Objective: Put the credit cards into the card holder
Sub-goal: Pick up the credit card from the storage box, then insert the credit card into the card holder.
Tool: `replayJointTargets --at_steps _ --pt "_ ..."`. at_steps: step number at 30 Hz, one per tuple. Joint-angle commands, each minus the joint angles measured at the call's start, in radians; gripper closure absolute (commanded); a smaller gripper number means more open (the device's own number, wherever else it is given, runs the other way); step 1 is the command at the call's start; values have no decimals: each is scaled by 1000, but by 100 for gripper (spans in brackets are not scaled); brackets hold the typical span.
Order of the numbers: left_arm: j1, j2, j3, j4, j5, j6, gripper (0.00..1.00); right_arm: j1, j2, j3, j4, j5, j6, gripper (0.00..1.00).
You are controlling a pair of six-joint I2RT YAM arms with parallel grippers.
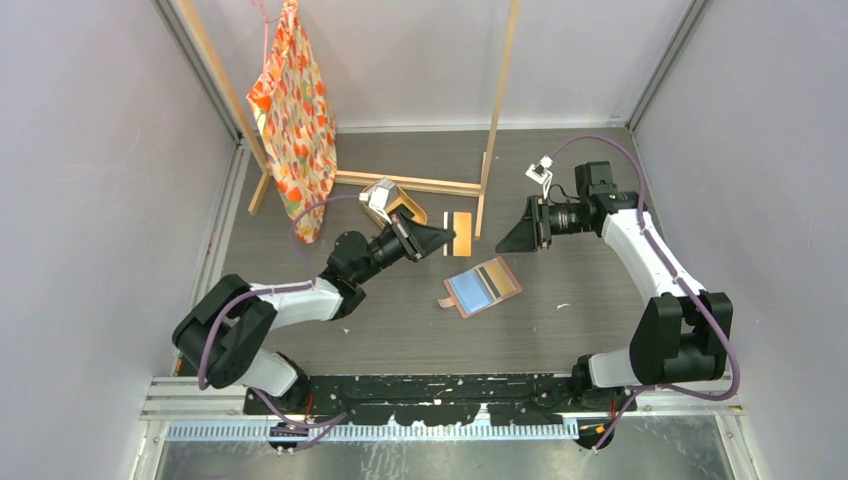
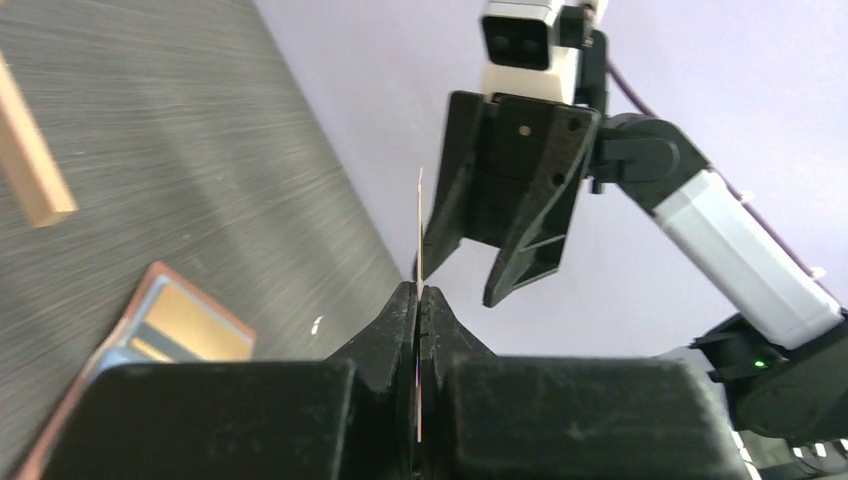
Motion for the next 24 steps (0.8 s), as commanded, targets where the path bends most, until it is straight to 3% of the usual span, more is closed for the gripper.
replayJointTargets --at_steps 1,9,18,24 --pt "-52 63 -1 266 -127 -71 99 0 18 7 132 -133 180 50" --pt "-140 180 35 383 -191 -72 99 12 -6 -56 368 -83 438 47" --pt "-201 210 58 402 -259 -33 100 29 1 -75 424 -38 495 47" --pt "-211 225 68 402 -280 -38 99 51 0 -71 428 -78 502 60"
